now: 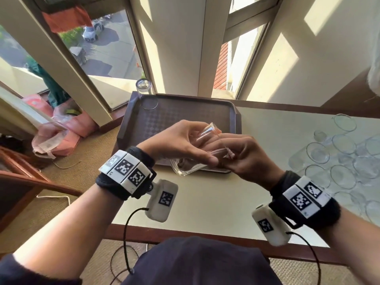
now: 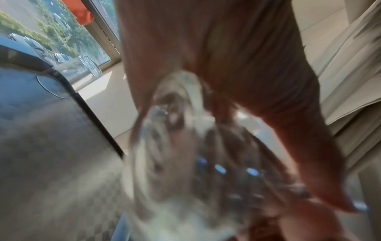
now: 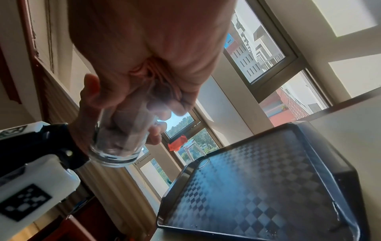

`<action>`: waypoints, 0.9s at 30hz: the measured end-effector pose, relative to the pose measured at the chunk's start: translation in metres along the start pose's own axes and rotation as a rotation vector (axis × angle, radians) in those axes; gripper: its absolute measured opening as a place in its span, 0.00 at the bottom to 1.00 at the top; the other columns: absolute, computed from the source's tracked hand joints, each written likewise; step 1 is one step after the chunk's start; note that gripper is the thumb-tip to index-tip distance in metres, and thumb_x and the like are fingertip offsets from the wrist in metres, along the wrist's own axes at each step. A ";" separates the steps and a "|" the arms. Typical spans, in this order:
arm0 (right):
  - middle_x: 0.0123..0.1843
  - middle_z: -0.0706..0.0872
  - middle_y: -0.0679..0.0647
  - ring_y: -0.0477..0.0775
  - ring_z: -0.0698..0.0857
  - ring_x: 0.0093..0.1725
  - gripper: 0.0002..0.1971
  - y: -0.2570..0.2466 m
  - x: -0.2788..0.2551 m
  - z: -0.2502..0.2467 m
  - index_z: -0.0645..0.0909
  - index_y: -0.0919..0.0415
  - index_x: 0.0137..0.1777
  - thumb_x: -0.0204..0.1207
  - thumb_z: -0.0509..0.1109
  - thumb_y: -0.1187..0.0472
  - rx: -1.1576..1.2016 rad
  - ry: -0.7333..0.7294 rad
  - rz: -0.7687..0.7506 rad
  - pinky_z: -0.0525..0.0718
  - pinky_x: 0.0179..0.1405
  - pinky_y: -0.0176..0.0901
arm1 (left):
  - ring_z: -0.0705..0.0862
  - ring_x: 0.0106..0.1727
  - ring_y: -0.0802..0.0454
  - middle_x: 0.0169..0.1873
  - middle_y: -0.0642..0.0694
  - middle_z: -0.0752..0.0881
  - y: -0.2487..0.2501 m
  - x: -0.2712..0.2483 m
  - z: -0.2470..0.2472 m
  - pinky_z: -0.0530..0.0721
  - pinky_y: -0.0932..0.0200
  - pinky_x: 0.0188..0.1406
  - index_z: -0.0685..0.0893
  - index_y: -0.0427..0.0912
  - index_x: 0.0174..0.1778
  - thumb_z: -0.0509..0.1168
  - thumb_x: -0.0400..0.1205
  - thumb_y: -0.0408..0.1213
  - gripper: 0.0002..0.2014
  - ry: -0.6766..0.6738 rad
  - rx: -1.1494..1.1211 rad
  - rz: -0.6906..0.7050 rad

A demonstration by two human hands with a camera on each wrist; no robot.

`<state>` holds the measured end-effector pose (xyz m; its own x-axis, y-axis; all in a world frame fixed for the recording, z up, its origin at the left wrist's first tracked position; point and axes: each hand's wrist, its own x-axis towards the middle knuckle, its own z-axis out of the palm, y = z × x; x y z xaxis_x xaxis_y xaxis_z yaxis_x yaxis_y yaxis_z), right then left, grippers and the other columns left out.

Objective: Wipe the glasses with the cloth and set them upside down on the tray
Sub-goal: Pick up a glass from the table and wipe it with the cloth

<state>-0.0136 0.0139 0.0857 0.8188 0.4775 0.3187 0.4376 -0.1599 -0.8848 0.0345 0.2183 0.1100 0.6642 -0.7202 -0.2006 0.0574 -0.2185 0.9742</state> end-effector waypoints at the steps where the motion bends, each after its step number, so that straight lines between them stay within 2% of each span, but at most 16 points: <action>1: 0.50 0.90 0.64 0.62 0.90 0.52 0.09 -0.002 0.001 -0.002 0.89 0.74 0.49 0.71 0.79 0.70 -0.014 0.017 -0.022 0.88 0.53 0.55 | 0.88 0.64 0.40 0.61 0.38 0.89 -0.003 -0.001 -0.004 0.85 0.48 0.67 0.82 0.40 0.71 0.86 0.64 0.46 0.39 -0.022 -0.050 0.000; 3: 0.52 0.88 0.65 0.61 0.88 0.54 0.11 -0.008 0.004 -0.008 0.89 0.73 0.50 0.71 0.79 0.67 -0.038 0.048 -0.071 0.87 0.56 0.54 | 0.85 0.69 0.38 0.67 0.37 0.86 -0.009 -0.004 -0.011 0.82 0.46 0.71 0.77 0.46 0.76 0.85 0.63 0.54 0.46 -0.060 -0.163 -0.008; 5: 0.56 0.86 0.66 0.59 0.87 0.58 0.14 -0.015 0.009 -0.013 0.88 0.72 0.53 0.71 0.79 0.64 -0.092 0.081 -0.128 0.86 0.59 0.48 | 0.86 0.65 0.36 0.68 0.37 0.85 -0.018 -0.008 -0.014 0.83 0.45 0.69 0.77 0.47 0.76 0.85 0.62 0.55 0.46 -0.084 -0.337 -0.041; 6: 0.58 0.85 0.66 0.58 0.86 0.60 0.15 -0.018 0.012 -0.015 0.87 0.72 0.54 0.71 0.79 0.64 -0.141 0.095 -0.166 0.85 0.60 0.47 | 0.88 0.60 0.36 0.65 0.36 0.86 -0.021 -0.010 -0.013 0.86 0.46 0.64 0.79 0.46 0.75 0.86 0.63 0.53 0.44 -0.080 -0.438 -0.041; 8: 0.60 0.84 0.66 0.61 0.86 0.61 0.17 -0.023 0.017 -0.017 0.86 0.72 0.58 0.74 0.78 0.61 -0.271 0.122 -0.260 0.85 0.61 0.48 | 0.90 0.51 0.41 0.56 0.38 0.88 -0.022 -0.011 -0.009 0.91 0.52 0.48 0.85 0.41 0.67 0.86 0.63 0.49 0.37 -0.041 -0.577 0.009; 10: 0.63 0.81 0.67 0.63 0.85 0.62 0.18 -0.024 0.022 -0.018 0.83 0.70 0.62 0.78 0.74 0.57 -0.366 0.149 -0.327 0.86 0.61 0.48 | 0.91 0.45 0.45 0.48 0.39 0.89 -0.020 -0.011 -0.005 0.90 0.58 0.35 0.86 0.37 0.61 0.85 0.64 0.48 0.32 -0.011 -0.640 0.069; 12: 0.63 0.82 0.69 0.64 0.85 0.62 0.18 -0.024 0.024 -0.019 0.81 0.68 0.63 0.80 0.72 0.55 -0.387 0.151 -0.349 0.87 0.59 0.49 | 0.90 0.40 0.46 0.44 0.39 0.89 -0.015 -0.012 -0.004 0.88 0.60 0.30 0.85 0.33 0.60 0.85 0.65 0.49 0.34 0.024 -0.669 0.104; 14: 0.60 0.85 0.68 0.62 0.86 0.61 0.17 -0.026 0.027 -0.021 0.81 0.70 0.63 0.79 0.72 0.58 -0.338 0.118 -0.310 0.87 0.57 0.48 | 0.90 0.38 0.47 0.44 0.38 0.88 -0.011 -0.012 -0.005 0.87 0.61 0.28 0.82 0.31 0.65 0.84 0.65 0.50 0.38 0.083 -0.657 0.133; 18: 0.54 0.88 0.64 0.54 0.88 0.53 0.14 -0.034 0.036 -0.023 0.85 0.73 0.57 0.76 0.72 0.64 -0.202 0.143 -0.175 0.85 0.51 0.38 | 0.90 0.39 0.46 0.47 0.37 0.89 -0.004 -0.010 -0.012 0.87 0.62 0.29 0.86 0.33 0.65 0.84 0.65 0.50 0.35 0.176 -0.566 0.229; 21: 0.50 0.90 0.67 0.59 0.91 0.49 0.12 -0.044 0.048 -0.027 0.85 0.75 0.55 0.76 0.74 0.66 0.008 0.156 -0.017 0.90 0.49 0.48 | 0.90 0.47 0.44 0.54 0.37 0.90 0.007 -0.009 -0.018 0.90 0.58 0.38 0.84 0.35 0.67 0.84 0.66 0.50 0.37 0.311 -0.352 0.289; 22: 0.49 0.90 0.66 0.57 0.91 0.47 0.11 -0.047 0.050 -0.028 0.84 0.76 0.56 0.77 0.74 0.69 0.098 0.149 0.036 0.90 0.47 0.46 | 0.91 0.51 0.42 0.57 0.37 0.90 0.011 -0.010 -0.019 0.90 0.56 0.43 0.83 0.34 0.69 0.84 0.66 0.47 0.38 0.357 -0.250 0.328; 23: 0.45 0.91 0.62 0.48 0.91 0.41 0.11 -0.050 0.052 -0.029 0.83 0.76 0.57 0.77 0.72 0.74 0.171 0.138 0.079 0.88 0.41 0.37 | 0.91 0.55 0.42 0.59 0.37 0.90 0.014 -0.011 -0.021 0.90 0.55 0.50 0.80 0.32 0.71 0.84 0.67 0.40 0.38 0.390 -0.139 0.380; 24: 0.40 0.91 0.54 0.39 0.88 0.35 0.12 -0.051 0.053 -0.029 0.82 0.77 0.60 0.76 0.71 0.78 0.218 0.120 0.109 0.83 0.34 0.27 | 0.91 0.57 0.44 0.59 0.37 0.90 0.017 -0.011 -0.022 0.89 0.55 0.55 0.78 0.31 0.73 0.84 0.67 0.33 0.38 0.422 -0.010 0.442; 25: 0.36 0.89 0.45 0.35 0.85 0.30 0.15 -0.050 0.053 -0.030 0.80 0.77 0.62 0.75 0.69 0.81 0.259 0.109 0.127 0.79 0.30 0.22 | 0.91 0.58 0.47 0.60 0.38 0.89 0.018 -0.011 -0.022 0.88 0.56 0.58 0.76 0.30 0.74 0.83 0.68 0.28 0.38 0.458 0.124 0.502; 26: 0.34 0.89 0.42 0.34 0.84 0.29 0.18 -0.049 0.053 -0.030 0.78 0.77 0.64 0.74 0.68 0.82 0.295 0.107 0.130 0.78 0.29 0.21 | 0.91 0.59 0.49 0.60 0.38 0.89 0.019 -0.011 -0.021 0.88 0.57 0.60 0.75 0.28 0.75 0.83 0.68 0.26 0.39 0.492 0.237 0.555; 27: 0.37 0.90 0.42 0.35 0.86 0.33 0.20 -0.050 0.053 -0.029 0.78 0.75 0.65 0.73 0.69 0.82 0.312 0.112 0.113 0.80 0.33 0.23 | 0.91 0.60 0.51 0.60 0.39 0.89 0.019 -0.011 -0.021 0.87 0.57 0.61 0.74 0.27 0.75 0.83 0.68 0.25 0.40 0.514 0.298 0.587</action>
<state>0.0190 0.0218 0.1563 0.8989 0.3710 0.2333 0.2220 0.0735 -0.9723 0.0445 0.2359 0.1331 0.7859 -0.3973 0.4738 -0.5559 -0.1186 0.8227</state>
